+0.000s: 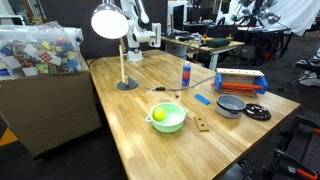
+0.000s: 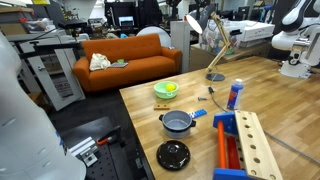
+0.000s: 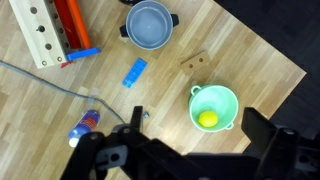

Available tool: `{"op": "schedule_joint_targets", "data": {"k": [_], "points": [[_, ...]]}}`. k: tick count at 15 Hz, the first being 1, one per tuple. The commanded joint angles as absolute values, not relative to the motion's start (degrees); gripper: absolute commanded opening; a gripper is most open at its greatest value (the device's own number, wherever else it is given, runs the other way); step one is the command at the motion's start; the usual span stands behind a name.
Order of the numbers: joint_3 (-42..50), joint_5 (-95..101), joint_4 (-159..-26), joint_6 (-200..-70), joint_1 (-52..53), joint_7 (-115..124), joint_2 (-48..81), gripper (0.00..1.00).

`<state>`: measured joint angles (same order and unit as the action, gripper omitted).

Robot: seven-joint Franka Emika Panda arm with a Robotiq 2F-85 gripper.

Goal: Turn off the desk lamp

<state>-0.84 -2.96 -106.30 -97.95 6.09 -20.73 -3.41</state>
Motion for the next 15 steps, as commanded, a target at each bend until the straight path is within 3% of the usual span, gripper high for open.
{"op": "schedule_joint_targets", "data": {"k": [1,15], "points": [[-2.0,-4.2,-105.5,-98.6,5.5,-18.7,-2.5,1.00],[-4.7,-3.3,-95.7,-103.5,6.2,-1.5,10.7,1.00]]}}
